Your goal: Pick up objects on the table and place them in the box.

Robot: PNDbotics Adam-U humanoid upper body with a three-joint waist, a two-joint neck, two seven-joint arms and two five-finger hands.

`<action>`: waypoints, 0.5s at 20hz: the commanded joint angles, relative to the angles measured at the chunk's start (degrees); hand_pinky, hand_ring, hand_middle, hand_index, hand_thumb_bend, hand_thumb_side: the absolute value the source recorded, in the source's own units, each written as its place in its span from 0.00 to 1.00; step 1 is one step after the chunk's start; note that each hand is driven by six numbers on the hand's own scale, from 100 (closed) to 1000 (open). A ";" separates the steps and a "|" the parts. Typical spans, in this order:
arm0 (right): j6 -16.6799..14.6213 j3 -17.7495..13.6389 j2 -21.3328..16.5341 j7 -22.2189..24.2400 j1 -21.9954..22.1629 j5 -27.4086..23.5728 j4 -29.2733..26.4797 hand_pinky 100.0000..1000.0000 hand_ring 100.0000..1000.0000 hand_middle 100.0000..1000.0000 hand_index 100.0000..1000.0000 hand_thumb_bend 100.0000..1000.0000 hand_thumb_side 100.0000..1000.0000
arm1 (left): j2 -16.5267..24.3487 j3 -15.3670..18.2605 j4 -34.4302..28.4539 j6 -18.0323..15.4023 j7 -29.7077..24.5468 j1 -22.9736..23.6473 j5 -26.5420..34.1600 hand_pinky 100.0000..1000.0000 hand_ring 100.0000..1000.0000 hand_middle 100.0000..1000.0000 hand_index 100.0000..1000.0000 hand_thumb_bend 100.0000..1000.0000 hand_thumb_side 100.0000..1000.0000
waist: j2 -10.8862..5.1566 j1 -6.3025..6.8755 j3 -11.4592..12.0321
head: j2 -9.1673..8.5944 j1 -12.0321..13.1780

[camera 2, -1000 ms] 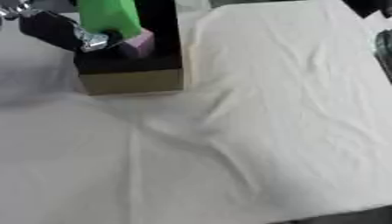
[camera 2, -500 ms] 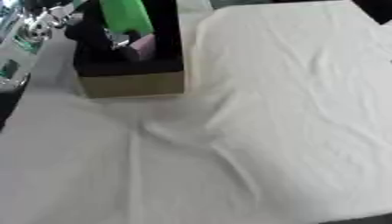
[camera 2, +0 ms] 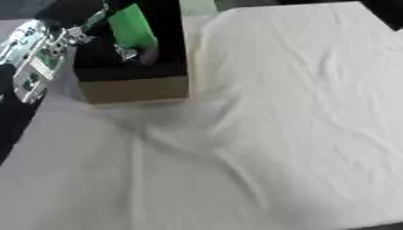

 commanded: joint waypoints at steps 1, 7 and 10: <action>0.03 -0.63 -1.03 0.00 -0.55 -0.25 -0.85 0.84 0.77 0.69 0.86 0.00 0.97 | 0.34 0.97 0.63 -0.40 -0.28 -1.07 -1.87 0.72 0.71 0.71 0.78 0.40 0.61 | -1.15 -0.17 -0.08 | -0.35 0.05; 0.05 -0.65 -1.07 -0.01 -0.45 -0.29 -0.85 0.84 0.77 0.69 0.86 0.01 0.98 | 0.44 1.42 1.66 0.58 -0.67 -0.72 -5.05 0.75 0.80 0.81 0.87 0.61 0.76 | -1.16 -0.21 0.14 | 0.02 -0.23; 0.08 -0.64 -1.05 0.00 -0.39 -0.33 -0.85 0.84 0.77 0.69 0.86 0.02 0.98 | 0.56 1.51 1.43 1.04 -0.92 -0.71 -5.98 0.76 0.83 0.83 0.90 0.70 0.83 | -1.21 -0.22 0.21 | 0.15 -0.29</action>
